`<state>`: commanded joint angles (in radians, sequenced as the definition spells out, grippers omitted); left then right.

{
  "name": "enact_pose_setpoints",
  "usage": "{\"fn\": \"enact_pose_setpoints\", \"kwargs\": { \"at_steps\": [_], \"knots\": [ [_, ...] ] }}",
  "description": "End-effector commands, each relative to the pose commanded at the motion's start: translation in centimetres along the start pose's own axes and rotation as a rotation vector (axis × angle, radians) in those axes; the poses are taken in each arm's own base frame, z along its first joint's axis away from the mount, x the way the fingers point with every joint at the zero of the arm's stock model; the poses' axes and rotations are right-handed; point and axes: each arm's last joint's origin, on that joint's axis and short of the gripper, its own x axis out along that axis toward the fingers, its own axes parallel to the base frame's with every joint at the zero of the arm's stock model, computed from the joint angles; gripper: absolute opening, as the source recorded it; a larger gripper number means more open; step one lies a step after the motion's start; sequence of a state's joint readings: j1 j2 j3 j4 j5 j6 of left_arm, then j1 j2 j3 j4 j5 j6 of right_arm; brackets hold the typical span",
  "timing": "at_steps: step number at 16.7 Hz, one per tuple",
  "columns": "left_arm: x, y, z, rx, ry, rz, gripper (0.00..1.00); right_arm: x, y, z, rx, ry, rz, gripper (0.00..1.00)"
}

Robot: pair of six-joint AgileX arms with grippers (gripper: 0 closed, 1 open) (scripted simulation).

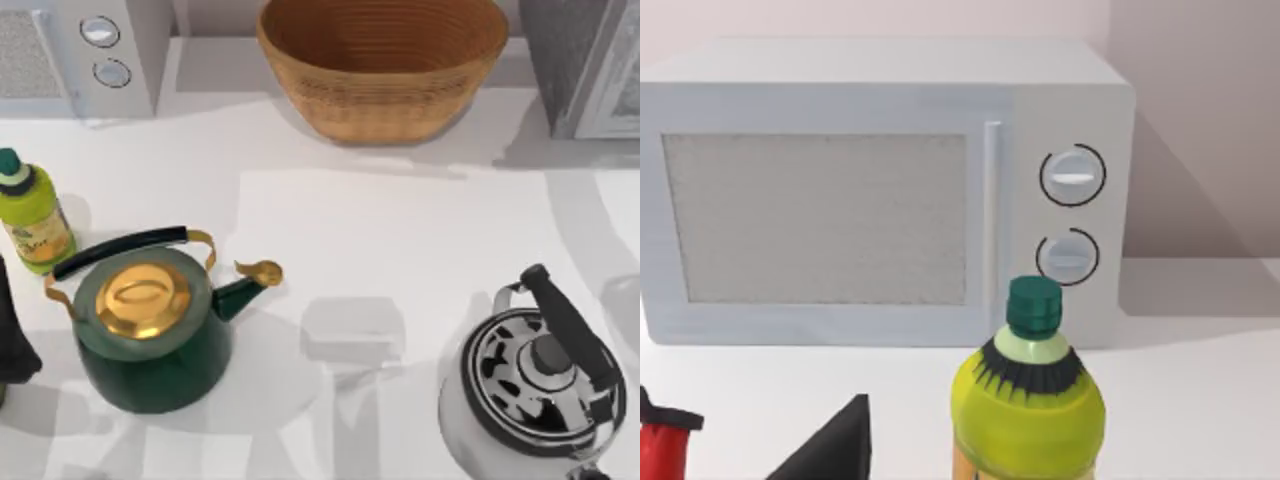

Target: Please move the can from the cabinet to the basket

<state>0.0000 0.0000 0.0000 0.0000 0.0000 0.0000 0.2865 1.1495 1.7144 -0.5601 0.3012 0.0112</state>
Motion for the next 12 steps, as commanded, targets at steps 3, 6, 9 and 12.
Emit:
{"fn": "enact_pose_setpoints", "kwargs": {
  "at_steps": [3, 6, 9, 12],
  "knots": [
    [0.0, 0.0, 0.0, 0.000, 0.000, 0.000, 1.00, -2.0, -1.3, -3.7, -0.002, 0.007, -0.001, 0.00],
    [0.0, 0.0, 0.0, 0.000, 0.000, 0.000, 1.00, -4.2, -2.5, -8.6, -0.002, 0.010, -0.002, 0.00],
    [0.0, 0.0, 0.0, 0.000, 0.000, 0.000, 1.00, -6.2, -3.5, -14.2, -0.001, 0.002, -0.001, 0.00],
    [0.0, 0.0, 0.0, 0.000, 0.000, 0.000, 1.00, -7.2, -4.2, -21.7, -0.004, 0.032, 0.000, 0.00]
  ]
}}
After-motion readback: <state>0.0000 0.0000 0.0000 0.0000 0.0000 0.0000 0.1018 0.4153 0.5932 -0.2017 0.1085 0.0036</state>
